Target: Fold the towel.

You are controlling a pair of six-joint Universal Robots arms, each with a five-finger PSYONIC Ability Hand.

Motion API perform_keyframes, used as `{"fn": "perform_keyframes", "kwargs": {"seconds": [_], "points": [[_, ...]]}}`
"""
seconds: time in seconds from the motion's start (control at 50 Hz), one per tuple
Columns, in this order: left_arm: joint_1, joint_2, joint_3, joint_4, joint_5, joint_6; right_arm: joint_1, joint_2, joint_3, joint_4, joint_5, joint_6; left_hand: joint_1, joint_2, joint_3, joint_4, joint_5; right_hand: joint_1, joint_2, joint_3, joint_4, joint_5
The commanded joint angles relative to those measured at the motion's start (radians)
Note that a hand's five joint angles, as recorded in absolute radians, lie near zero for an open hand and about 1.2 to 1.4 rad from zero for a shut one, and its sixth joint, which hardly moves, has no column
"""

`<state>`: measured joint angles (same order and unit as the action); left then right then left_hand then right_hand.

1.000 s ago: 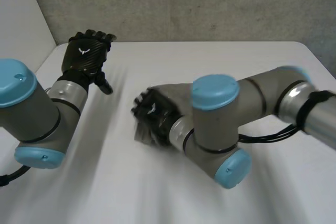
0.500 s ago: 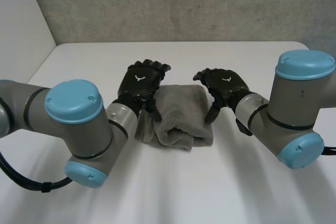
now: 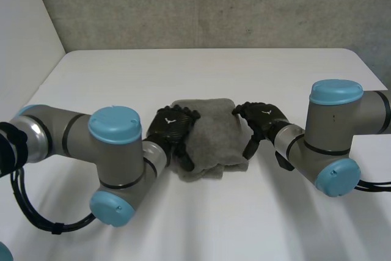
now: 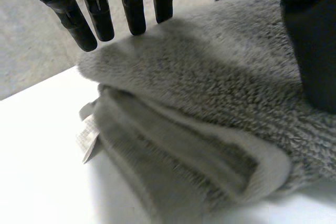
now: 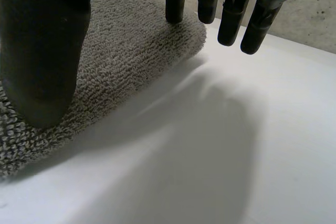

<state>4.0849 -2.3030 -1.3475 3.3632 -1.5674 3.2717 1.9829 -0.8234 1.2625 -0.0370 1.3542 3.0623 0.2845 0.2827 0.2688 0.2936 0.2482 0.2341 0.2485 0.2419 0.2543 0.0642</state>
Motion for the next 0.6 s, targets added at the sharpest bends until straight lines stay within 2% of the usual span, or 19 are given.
{"fn": "perform_keyframes", "kwargs": {"seconds": [0.02, 0.26, 0.36, 0.4, 0.42, 0.44, 0.46, 0.5, 0.52, 0.56, 0.6], "points": [[0.040, 0.010, -0.010, -0.002, -0.008, 0.000, 0.020, 0.006, -0.002, -0.003, -0.020, 0.053, -0.056, -0.054, -0.041, -0.065, -0.195, -0.060, -0.074, -0.067, -0.080, -0.064], [0.040, 0.054, -0.012, -0.016, -0.008, -0.001, 0.033, 0.006, 0.003, -0.004, -0.021, 0.058, -0.062, -0.060, -0.046, -0.071, -0.200, -0.060, -0.074, -0.067, -0.080, -0.064], [0.040, 0.141, -0.009, -0.043, -0.006, -0.004, 0.031, -0.025, 0.001, 0.000, -0.012, 0.058, -0.068, -0.066, -0.052, -0.077, -0.206, -0.060, -0.074, -0.067, -0.080, -0.064], [0.041, 0.183, -0.002, -0.074, -0.006, -0.006, 0.017, -0.126, 0.009, 0.005, -0.003, 0.055, -0.077, -0.075, -0.061, -0.086, -0.215, -0.060, -0.074, -0.067, -0.080, -0.064], [0.041, 0.183, -0.002, -0.074, -0.006, -0.006, 0.017, -0.126, 0.009, 0.005, -0.003, 0.055, -0.077, -0.075, -0.061, -0.086, -0.215, -0.060, -0.074, -0.067, -0.080, -0.064], [0.045, 0.233, 0.007, -0.114, -0.008, -0.007, 0.014, -0.194, 0.020, 0.005, 0.002, 0.055, -0.083, -0.081, -0.067, -0.092, -0.221, -0.060, -0.074, -0.067, -0.080, -0.064], [0.054, 0.288, 0.016, -0.160, -0.008, -0.010, 0.014, -0.195, 0.020, 0.005, 0.002, 0.055, -0.091, -0.090, -0.076, -0.101, -0.230, -0.060, -0.074, -0.067, -0.080, -0.064], [0.064, 0.339, 0.030, -0.203, -0.011, -0.012, 0.013, -0.328, 0.031, 0.008, 0.000, 0.053, -0.092, -0.090, -0.076, -0.101, -0.230, -0.060, -0.074, -0.067, -0.080, -0.064], [0.077, 0.394, 0.050, -0.246, -0.011, -0.015, 0.013, -0.329, 0.031, 0.008, 0.000, 0.053, -0.092, -0.090, -0.076, -0.101, -0.230, -0.060, -0.074, -0.067, -0.080, -0.064], [0.092, 0.451, 0.068, -0.281, -0.011, -0.020, -0.002, -0.448, 0.031, 0.019, 0.000, 0.059, -0.094, -0.093, -0.079, -0.104, -0.233, -0.060, -0.074, -0.067, -0.080, -0.064], [0.112, 0.502, 0.082, -0.312, -0.016, -0.032, -0.022, -0.494, 0.028, 0.038, 0.003, 0.059, -0.094, -0.093, -0.079, -0.104, -0.233, -0.060, -0.074, -0.067, -0.080, -0.064]]}}
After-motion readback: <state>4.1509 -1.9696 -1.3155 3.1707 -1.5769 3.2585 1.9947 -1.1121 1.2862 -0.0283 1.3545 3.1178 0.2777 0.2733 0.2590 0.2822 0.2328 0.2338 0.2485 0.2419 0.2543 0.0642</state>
